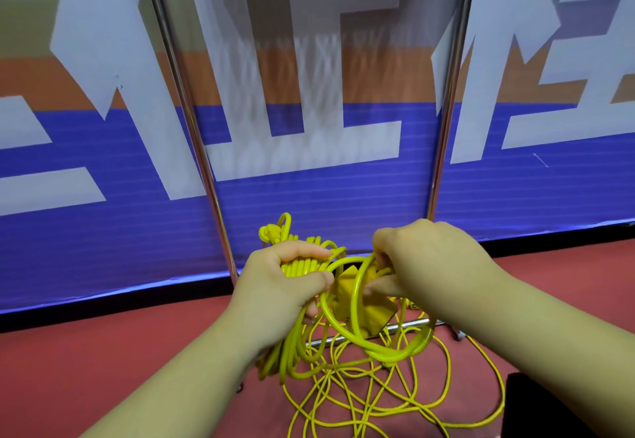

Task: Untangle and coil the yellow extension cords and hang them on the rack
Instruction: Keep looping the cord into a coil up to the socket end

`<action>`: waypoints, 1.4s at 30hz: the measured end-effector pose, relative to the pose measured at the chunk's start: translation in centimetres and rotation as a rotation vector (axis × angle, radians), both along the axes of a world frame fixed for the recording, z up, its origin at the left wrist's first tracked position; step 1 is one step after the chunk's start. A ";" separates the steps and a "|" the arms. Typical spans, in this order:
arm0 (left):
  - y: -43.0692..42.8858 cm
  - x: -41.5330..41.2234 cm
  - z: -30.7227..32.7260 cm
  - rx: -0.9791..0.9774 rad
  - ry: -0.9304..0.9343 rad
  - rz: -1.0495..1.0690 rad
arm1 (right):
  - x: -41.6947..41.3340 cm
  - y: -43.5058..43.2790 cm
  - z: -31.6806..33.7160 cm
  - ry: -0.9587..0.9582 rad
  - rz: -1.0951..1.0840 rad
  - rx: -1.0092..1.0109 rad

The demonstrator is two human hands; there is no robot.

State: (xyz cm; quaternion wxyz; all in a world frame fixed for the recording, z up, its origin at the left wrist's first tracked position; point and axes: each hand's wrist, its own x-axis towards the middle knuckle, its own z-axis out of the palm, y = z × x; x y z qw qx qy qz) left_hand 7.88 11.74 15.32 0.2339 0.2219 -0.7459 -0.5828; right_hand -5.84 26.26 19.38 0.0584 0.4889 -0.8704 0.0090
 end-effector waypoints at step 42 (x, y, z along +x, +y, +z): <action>-0.5 -0.7 -0.1 -0.110 -0.129 0.166 | -2.1 2.0 -0.4 -0.664 0.103 -0.502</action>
